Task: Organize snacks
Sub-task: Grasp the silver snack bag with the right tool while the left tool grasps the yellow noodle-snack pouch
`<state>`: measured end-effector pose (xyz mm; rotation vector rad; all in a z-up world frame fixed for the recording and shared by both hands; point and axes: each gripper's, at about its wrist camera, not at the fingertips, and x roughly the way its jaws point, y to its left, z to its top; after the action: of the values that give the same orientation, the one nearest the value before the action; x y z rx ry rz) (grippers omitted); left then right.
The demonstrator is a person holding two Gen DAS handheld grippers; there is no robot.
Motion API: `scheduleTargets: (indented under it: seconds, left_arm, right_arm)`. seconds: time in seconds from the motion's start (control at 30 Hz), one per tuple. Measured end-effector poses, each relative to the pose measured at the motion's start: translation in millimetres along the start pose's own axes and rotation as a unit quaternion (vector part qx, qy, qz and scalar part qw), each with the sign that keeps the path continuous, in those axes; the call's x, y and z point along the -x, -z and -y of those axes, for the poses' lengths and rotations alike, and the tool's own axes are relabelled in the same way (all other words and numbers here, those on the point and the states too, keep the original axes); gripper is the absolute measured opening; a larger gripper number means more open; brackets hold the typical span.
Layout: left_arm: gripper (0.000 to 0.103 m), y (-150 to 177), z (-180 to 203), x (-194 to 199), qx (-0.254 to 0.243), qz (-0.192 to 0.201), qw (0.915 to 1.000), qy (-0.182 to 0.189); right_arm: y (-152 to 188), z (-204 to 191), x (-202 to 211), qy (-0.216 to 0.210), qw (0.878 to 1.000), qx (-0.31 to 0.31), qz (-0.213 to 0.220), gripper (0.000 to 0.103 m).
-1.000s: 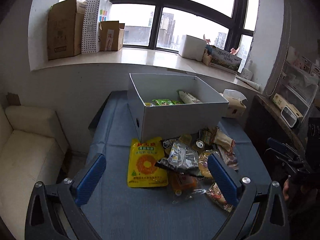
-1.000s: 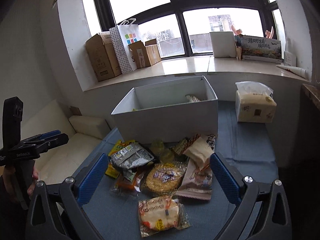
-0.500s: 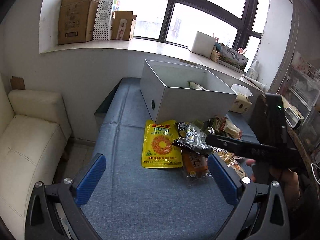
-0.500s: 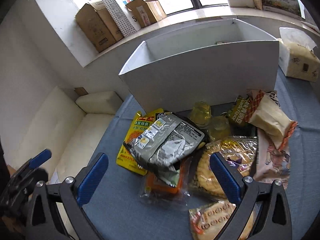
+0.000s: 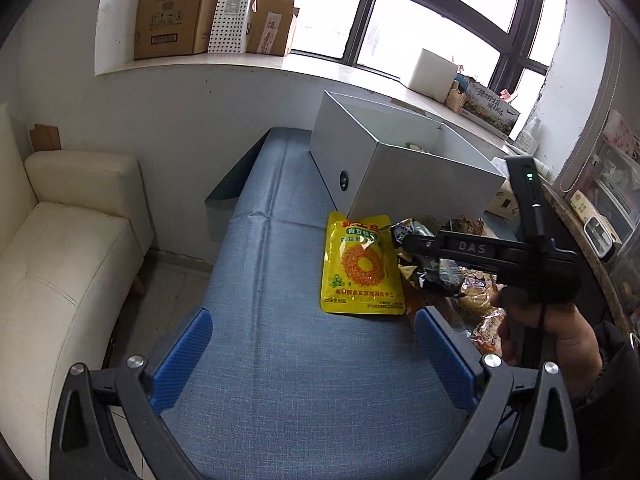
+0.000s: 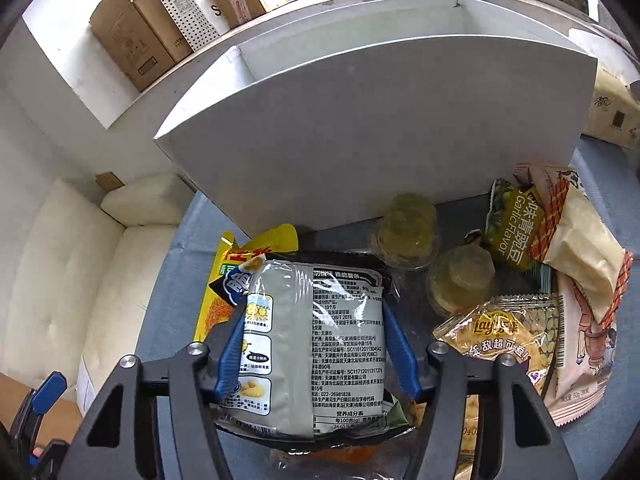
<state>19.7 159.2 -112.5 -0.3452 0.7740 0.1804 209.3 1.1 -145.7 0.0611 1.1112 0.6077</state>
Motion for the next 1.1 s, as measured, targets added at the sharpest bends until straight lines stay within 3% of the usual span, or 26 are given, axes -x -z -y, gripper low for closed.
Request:
scheduleTargets:
  seconds: [0.2, 0.4, 0.53, 0.7, 0.8, 0.9, 1.0, 1.1]
  left_arm:
    - [0.103, -9, 13, -31, -0.013, -0.032, 0.9994, -0.002]
    - [0.103, -31, 45, -85, -0.045, -0.076, 0.9960, 0.003]
    - [0.103, -48, 60, -130, -0.047, -0.106, 0.9932, 0.006]
    - [0.103, -53, 66, -180, -0.057, -0.138, 0.9884, -0.029]
    - [0.103, -58, 63, -185, -0.050, -0.129, 0.9898, -0.033]
    - [0.091, -62, 58, -179, -0.040, -0.124, 0.9906, -0.042]
    - [0.052, -60, 58, -170, -0.071, -0.120, 0.9859, -0.094]
    - [0.046, -62, 43, -155, -0.035, -0.122, 0.9908, -0.046]
  right_arm:
    - [6, 9, 67, -0.027, 0.996, 0.011, 0.084, 0.061]
    - [21, 38, 129, -0.013, 0.990, -0.009, 0.139, 0.061]
    - [31, 65, 151, -0.004, 0.988, -0.025, 0.154, 0.061]
    - [38, 92, 163, -0.009, 0.987, -0.044, 0.157, 0.061]
    - [41, 103, 161, -0.012, 0.986, -0.057, 0.154, 0.061]
    - [44, 111, 160, -0.017, 0.986, -0.067, 0.153, 0.062]
    - [45, 115, 157, -0.020, 0.986, -0.072, 0.149, 0.062]
    - [47, 115, 155, -0.025, 0.986, -0.072, 0.148, 0.062]
